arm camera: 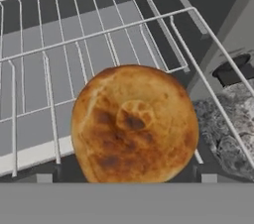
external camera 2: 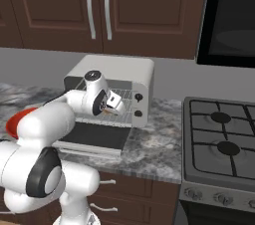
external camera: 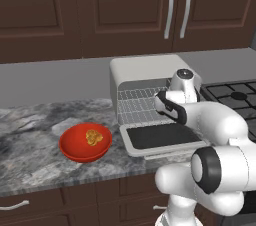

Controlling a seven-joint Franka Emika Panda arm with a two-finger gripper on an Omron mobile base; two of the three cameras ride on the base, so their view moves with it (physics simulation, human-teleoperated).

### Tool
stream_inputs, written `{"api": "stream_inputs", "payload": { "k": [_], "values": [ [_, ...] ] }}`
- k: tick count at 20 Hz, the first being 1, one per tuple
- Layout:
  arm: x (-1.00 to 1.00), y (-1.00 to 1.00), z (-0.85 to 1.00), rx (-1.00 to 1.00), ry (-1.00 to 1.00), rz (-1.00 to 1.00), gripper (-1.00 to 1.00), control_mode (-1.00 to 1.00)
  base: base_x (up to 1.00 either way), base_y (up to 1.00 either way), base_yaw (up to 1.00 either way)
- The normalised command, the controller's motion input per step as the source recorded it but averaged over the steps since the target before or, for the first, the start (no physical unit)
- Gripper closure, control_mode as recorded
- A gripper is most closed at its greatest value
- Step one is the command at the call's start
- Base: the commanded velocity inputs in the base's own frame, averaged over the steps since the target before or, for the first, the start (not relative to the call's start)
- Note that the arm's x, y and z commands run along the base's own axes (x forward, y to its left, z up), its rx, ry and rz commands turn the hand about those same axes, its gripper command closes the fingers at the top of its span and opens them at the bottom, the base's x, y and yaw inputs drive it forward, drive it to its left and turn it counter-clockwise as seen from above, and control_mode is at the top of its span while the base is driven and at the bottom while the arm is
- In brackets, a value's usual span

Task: Pick up the heated bread from the toaster oven and place it in the bowl. Then move the bread bowl to the dining counter.

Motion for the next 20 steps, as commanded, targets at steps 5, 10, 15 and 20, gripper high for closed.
{"api": "stream_inputs", "payload": {
  "k": [5, 10, 15, 20],
  "values": [
    [0.14, 0.00, -0.08, 0.00, -0.03, 0.00, -1.00, -1.00, 0.00, 0.00, 0.00],
    [0.21, 0.00, -0.05, 0.00, -0.08, 0.00, -1.00, -1.00, 0.00, 0.00, 0.00],
    [0.05, 0.00, -0.22, 0.00, -0.10, 0.00, 1.00, -1.00, 0.00, 0.00, 0.00],
    [0.02, -0.02, -0.12, 0.00, -0.08, 0.00, 1.00, -1.00, 0.00, 0.00, 0.00]
  ]
}}
